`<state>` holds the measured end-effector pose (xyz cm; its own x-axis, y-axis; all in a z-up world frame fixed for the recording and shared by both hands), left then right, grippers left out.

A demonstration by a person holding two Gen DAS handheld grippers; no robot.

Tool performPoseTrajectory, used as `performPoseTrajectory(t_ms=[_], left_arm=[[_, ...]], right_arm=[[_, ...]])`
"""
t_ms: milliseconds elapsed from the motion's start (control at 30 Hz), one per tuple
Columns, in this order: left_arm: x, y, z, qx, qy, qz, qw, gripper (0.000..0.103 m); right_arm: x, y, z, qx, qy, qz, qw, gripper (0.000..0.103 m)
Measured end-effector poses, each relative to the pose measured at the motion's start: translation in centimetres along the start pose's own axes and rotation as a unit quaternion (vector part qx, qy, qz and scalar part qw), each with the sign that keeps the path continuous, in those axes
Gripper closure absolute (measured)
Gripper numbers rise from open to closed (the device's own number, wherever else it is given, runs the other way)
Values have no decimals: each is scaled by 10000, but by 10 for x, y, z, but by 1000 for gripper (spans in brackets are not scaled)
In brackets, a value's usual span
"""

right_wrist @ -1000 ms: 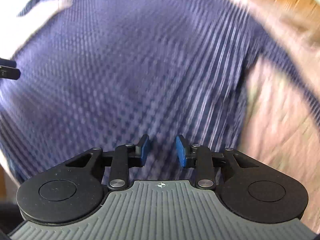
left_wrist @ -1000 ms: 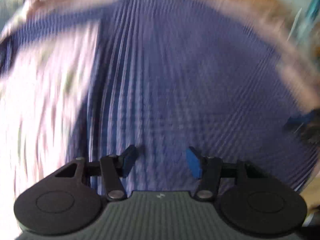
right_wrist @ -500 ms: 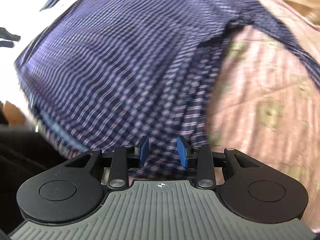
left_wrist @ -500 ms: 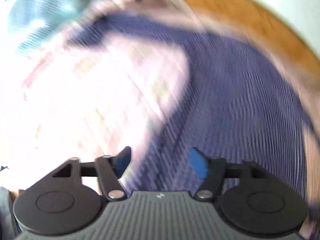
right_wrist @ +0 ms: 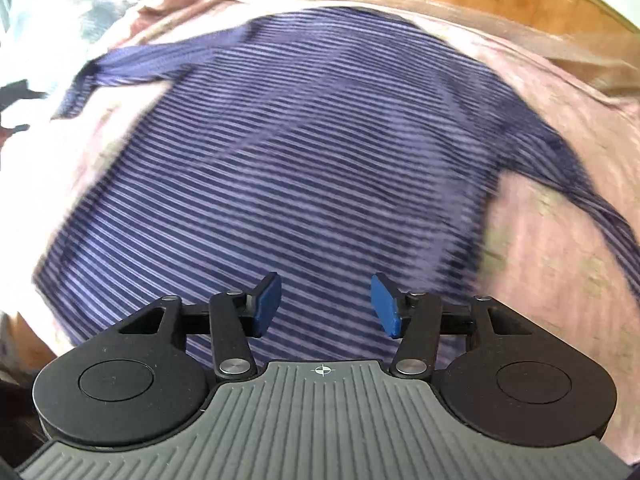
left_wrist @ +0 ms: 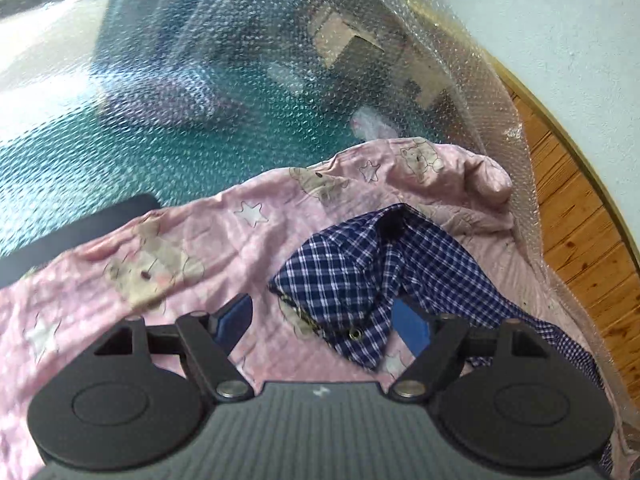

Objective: Fold clothes

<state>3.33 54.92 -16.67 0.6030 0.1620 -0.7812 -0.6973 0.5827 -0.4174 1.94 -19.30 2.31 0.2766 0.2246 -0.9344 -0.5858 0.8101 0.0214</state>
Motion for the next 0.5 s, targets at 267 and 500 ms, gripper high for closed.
performPoseTrajectory(t_ms=[267, 500], left_arm=[[44, -7, 10, 1271, 310, -387, 9907, 93], [-16, -62, -14, 2532, -49, -627, 9654, 95]], right_arm=[[34, 127, 100, -815, 20, 140, 9966, 30], [60, 209, 216, -452, -461, 1334, 9890, 30]])
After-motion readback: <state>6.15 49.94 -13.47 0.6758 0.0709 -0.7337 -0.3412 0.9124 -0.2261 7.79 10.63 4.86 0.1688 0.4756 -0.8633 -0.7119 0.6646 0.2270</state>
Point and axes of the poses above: each gripper's, at about its wrist camera, not at the fingertips, and x roughly the way its jaws point, y to its left, z to its top, the point moved 1 cm from there along x, roughly the way its jaws point, and after that the axes turned 8 degrees about y, right-handed, at the moved point
